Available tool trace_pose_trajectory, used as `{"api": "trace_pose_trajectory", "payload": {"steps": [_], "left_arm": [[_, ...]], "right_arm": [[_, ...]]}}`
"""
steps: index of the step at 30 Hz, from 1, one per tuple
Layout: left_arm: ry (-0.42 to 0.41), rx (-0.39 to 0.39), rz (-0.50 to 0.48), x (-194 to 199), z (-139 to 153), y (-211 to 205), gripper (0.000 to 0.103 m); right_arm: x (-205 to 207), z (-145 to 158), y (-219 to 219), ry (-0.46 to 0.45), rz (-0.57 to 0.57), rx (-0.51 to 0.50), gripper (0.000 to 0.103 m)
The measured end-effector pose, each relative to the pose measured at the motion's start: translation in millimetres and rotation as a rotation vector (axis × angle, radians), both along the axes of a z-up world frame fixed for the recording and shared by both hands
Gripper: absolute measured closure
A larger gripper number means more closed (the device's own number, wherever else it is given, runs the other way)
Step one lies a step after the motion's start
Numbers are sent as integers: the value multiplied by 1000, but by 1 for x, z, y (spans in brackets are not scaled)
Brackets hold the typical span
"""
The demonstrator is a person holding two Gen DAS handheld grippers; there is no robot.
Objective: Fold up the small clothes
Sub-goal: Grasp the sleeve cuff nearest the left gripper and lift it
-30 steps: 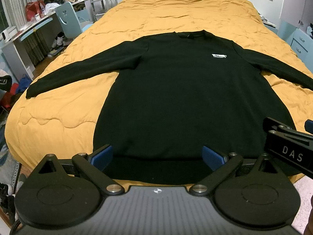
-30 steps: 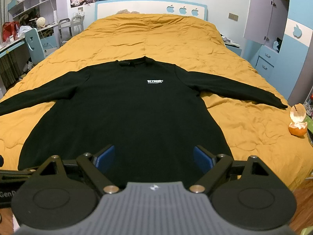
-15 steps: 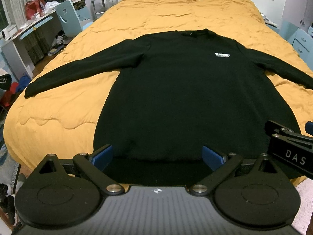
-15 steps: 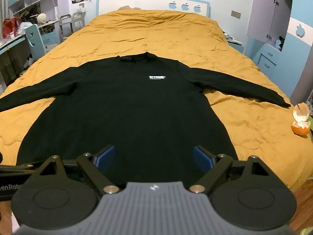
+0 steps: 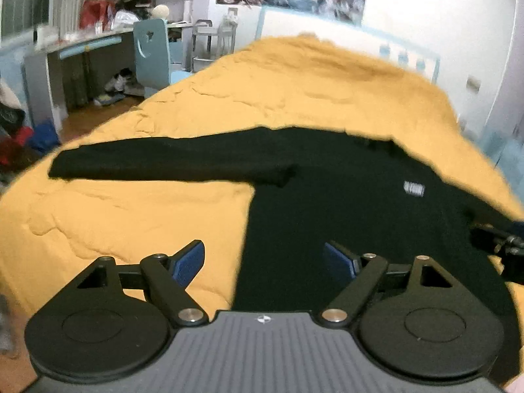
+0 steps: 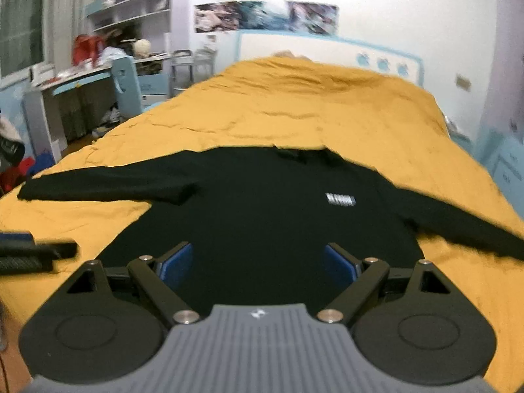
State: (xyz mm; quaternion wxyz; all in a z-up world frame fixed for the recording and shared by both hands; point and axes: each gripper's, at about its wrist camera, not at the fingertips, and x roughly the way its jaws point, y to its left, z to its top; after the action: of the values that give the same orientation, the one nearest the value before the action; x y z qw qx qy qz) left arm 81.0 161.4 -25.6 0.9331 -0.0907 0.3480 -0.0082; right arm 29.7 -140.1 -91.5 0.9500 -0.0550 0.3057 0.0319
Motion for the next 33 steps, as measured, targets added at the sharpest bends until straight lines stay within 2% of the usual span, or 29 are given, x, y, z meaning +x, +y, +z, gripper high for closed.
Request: {"api": "trace_pose_trajectory", "payload": {"steps": [3, 5, 7, 10, 12, 14, 17, 19, 21, 25, 30, 31, 33], "left_arm": [[75, -156, 78, 26, -13, 55, 6], [83, -257, 145, 40, -24, 94, 6], [56, -309, 210, 50, -34, 128, 6], [-7, -338, 350, 70, -49, 179, 8], [-72, -378, 435, 82, -60, 213, 14], [-117, -427, 517, 96, -72, 246, 15], [-151, -543, 588, 115, -93, 281, 21], [-140, -599, 621, 124, -105, 298, 22], [-123, -623, 646, 129, -113, 308, 25], [-143, -591, 668, 130, -117, 310, 25], [-116, -604, 688, 150, -128, 324, 25], [-129, -609, 691, 150, -128, 325, 30], [-132, -588, 690, 151, -126, 322, 53]], "right_arm": [[24, -8, 19, -33, 45, -28, 20], [40, -14, 30, -31, 78, -14, 20], [57, -23, 43, -18, 116, 8, 20], [84, -37, 63, 13, 146, 7, 20], [99, -46, 76, 35, 164, 7, 20], [108, -56, 87, 55, 179, -2, 20], [125, -74, 104, 94, 200, -36, 20], [134, -85, 111, 114, 209, -46, 20], [143, -93, 117, 140, 219, -42, 20], [151, -103, 117, 161, 211, -34, 20], [157, -113, 120, 196, 206, -27, 20], [155, -113, 119, 200, 204, -27, 20], [154, -115, 119, 206, 203, -27, 20]]}}
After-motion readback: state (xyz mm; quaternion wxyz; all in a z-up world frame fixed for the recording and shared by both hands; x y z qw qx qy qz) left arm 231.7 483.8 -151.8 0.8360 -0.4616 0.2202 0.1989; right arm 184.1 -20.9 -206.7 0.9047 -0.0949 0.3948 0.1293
